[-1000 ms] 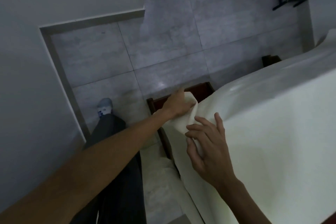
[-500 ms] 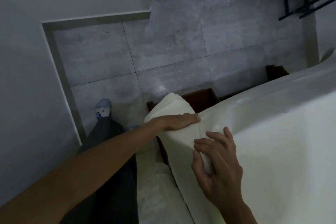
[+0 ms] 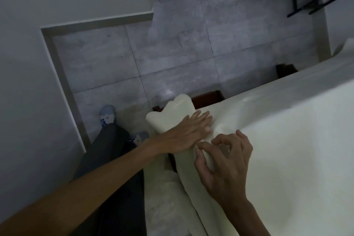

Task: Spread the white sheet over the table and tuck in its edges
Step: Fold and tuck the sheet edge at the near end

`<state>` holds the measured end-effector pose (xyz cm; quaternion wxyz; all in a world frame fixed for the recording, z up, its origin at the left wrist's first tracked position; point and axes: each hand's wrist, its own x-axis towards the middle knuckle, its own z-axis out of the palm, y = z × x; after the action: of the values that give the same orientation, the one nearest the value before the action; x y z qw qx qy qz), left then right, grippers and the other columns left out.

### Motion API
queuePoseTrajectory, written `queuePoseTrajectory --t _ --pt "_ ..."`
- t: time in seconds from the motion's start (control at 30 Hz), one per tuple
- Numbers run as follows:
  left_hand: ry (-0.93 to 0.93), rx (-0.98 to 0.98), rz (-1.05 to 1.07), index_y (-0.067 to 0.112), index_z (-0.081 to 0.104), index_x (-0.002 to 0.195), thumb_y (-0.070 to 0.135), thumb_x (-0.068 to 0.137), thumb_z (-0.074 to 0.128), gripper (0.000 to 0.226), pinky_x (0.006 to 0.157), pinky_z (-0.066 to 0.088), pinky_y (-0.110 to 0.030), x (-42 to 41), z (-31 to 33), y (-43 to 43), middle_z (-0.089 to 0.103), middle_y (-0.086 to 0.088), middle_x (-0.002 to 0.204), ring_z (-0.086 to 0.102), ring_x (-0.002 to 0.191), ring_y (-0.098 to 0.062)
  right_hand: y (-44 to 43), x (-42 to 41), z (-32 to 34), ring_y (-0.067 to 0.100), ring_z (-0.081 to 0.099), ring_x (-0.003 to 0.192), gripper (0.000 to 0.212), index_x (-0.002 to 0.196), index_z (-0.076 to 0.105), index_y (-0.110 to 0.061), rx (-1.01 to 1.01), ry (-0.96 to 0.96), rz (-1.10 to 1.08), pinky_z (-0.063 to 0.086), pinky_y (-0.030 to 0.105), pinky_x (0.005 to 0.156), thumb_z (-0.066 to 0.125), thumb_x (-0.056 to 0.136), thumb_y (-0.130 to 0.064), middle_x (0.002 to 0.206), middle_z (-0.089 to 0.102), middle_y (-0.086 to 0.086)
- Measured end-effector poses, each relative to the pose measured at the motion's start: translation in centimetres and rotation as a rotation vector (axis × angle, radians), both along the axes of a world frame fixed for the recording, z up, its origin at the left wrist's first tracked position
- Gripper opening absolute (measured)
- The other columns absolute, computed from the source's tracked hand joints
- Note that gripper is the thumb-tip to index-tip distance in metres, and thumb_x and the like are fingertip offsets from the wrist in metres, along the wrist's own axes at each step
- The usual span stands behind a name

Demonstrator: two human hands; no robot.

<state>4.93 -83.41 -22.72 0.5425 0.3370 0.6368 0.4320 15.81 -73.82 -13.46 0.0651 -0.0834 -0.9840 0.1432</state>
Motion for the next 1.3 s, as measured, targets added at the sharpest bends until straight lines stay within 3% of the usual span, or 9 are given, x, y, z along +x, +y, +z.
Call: queuePoseTrajectory --t 0.1,0.23,0.33,0.47,0.53,0.77,1.13,1.23,1.3 --pt "-0.107 -0.022 -0.012 0.023 -0.002 0.158 0.050 0.103 0.017 0.064 0.122 -0.011 -0.030 0.7 -0.3 -0.6 -0.009 0.011 0.165 -0.013 0.149 -0.002 -0.1 0.1 0.2 0.024 0.052 0.093 0.023 0.085 0.080 -0.012 0.052 0.009 -0.021 0.034 0.042 0.097 0.068 0.086 -0.031 0.087 0.065 0.011" --pt "-0.132 -0.105 -0.073 0.019 -0.003 0.158 0.056 0.101 0.018 0.071 0.122 -0.007 -0.033 -0.8 -2.2 1.6 -0.007 0.005 0.166 -0.010 0.151 -0.009 -0.1 -0.1 0.5 0.024 0.050 0.088 0.021 0.085 0.080 -0.013 0.058 0.009 -0.015 0.028 0.035 0.087 0.067 0.085 -0.030 0.086 0.061 0.010" --pt "-0.123 -0.191 -0.113 0.018 -0.003 0.158 0.054 0.105 0.016 0.067 0.121 -0.005 -0.036 -1.5 -5.2 2.7 -0.006 0.002 0.166 -0.010 0.152 -0.015 -0.3 -0.2 0.6 0.021 0.048 0.088 0.023 0.086 0.080 -0.012 0.051 0.003 -0.018 0.026 0.033 0.086 0.066 0.084 -0.030 0.085 0.060 0.009" --pt "0.099 -0.323 -0.178 0.021 0.003 0.159 0.065 0.100 0.014 0.075 0.122 -0.009 -0.045 -2.7 -7.8 3.3 -0.005 0.000 0.167 -0.013 0.152 -0.022 -0.5 -0.3 0.8 0.019 0.046 0.088 0.024 0.086 0.079 -0.012 0.035 -0.018 -0.022 0.026 0.033 0.083 0.065 0.084 -0.031 0.085 0.058 0.008" --pt "0.111 -0.276 -0.121 0.023 0.004 0.159 0.062 0.101 0.015 0.071 0.122 -0.010 -0.043 -3.2 -7.0 3.3 -0.004 0.003 0.167 -0.012 0.153 -0.019 -0.6 -0.4 1.0 0.019 0.047 0.088 0.022 0.086 0.079 -0.013 0.036 -0.010 -0.018 0.026 0.034 0.084 0.066 0.085 -0.030 0.086 0.057 0.007" --pt "-0.141 0.037 0.060 0.022 0.011 0.158 0.044 0.107 0.018 0.056 0.120 -0.008 -0.028 1.0 1.0 -0.3 0.003 0.008 0.166 -0.007 0.150 -0.004 -0.5 -0.1 0.7 0.017 0.044 0.086 0.025 0.085 0.078 -0.007 0.039 0.006 0.002 0.027 0.032 0.082 0.064 0.086 -0.028 0.081 0.057 0.010" --pt "-0.112 -0.195 -0.010 0.021 0.009 0.159 0.048 0.106 0.022 0.061 0.123 -0.002 -0.040 -0.7 -4.5 1.4 0.002 0.001 0.167 -0.005 0.153 -0.017 -0.3 0.3 0.0 0.018 0.046 0.085 0.023 0.089 0.079 -0.008 0.020 0.064 0.010 0.031 0.034 0.081 0.065 0.085 -0.026 0.081 0.059 0.010" --pt "-0.007 -0.305 -0.008 0.011 0.019 0.157 0.038 0.108 0.029 0.058 0.124 0.005 -0.044 -1.6 -4.1 1.5 0.010 -0.009 0.166 0.004 0.153 -0.027 -0.3 0.5 -0.2 0.017 0.046 0.087 0.022 0.091 0.078 -0.009 0.036 0.056 0.010 0.031 0.033 0.084 0.065 0.087 -0.026 0.084 0.059 0.009" --pt "-0.009 -0.305 0.055 0.015 0.020 0.157 0.040 0.107 0.030 0.056 0.124 0.004 -0.040 -1.8 -2.2 1.4 0.012 -0.003 0.166 0.005 0.153 -0.023 -0.4 0.5 -0.3 0.018 0.047 0.087 0.020 0.090 0.076 -0.010 0.043 0.057 0.003 0.035 0.036 0.081 0.065 0.089 -0.026 0.085 0.059 0.009"
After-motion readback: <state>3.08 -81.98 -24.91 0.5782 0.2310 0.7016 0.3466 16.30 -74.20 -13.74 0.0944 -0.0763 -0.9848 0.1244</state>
